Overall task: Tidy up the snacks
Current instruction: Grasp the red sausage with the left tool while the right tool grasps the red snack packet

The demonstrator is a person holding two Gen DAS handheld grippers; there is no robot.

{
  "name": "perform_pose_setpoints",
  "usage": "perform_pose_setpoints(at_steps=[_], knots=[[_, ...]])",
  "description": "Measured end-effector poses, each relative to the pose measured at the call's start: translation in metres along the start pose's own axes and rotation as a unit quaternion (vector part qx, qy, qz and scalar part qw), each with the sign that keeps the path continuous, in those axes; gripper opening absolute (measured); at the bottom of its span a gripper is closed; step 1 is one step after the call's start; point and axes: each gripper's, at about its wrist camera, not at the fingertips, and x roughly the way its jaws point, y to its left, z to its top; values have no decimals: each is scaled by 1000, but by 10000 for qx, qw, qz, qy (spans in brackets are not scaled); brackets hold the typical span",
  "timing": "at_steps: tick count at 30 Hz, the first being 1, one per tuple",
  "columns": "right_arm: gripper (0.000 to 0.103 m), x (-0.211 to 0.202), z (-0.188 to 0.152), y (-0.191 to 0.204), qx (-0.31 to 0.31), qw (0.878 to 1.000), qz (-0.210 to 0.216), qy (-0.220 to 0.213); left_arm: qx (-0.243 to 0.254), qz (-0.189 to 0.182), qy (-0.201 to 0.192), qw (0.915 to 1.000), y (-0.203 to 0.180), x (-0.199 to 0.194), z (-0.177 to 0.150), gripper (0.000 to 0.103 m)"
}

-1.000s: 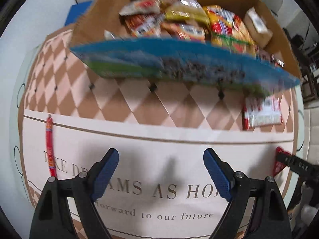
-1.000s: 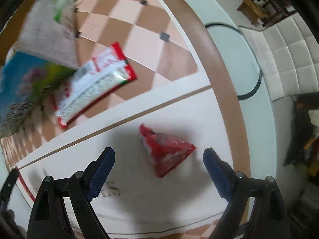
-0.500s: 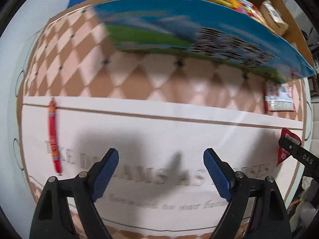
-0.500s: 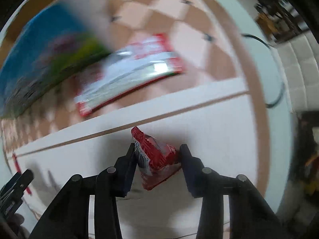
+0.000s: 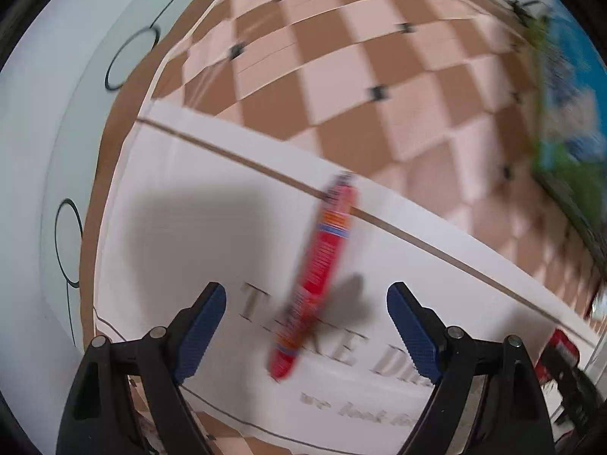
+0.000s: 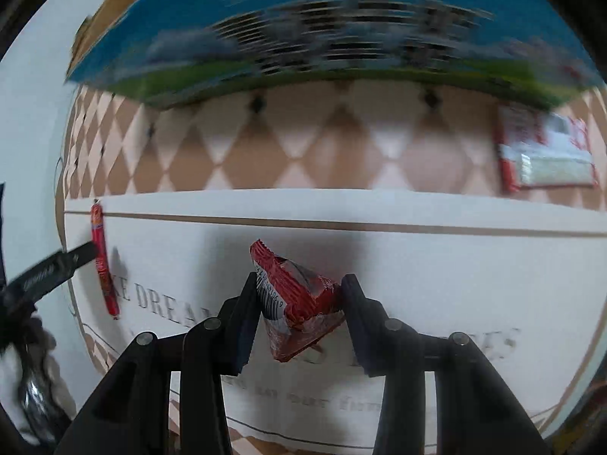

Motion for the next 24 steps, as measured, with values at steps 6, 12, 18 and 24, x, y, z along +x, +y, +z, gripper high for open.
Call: perform_pose_setpoints(at_steps=[6, 12, 18, 24], knots=[[45, 2, 8, 21, -140, 9999, 16, 83, 63, -218, 196, 9995, 15, 23, 8, 66], [45, 9, 9, 38, -193, 9998, -27, 18, 330, -409, 92, 9986, -1, 13, -3, 21], [45, -2, 9, 39, -172, 9998, -23, -104, 458, -733, 55, 9962, -13, -1, -21, 19], [45, -18, 6, 33, -125, 9996, 46, -232, 619, -1113, -8, 9919, -28, -27, -43, 18]])
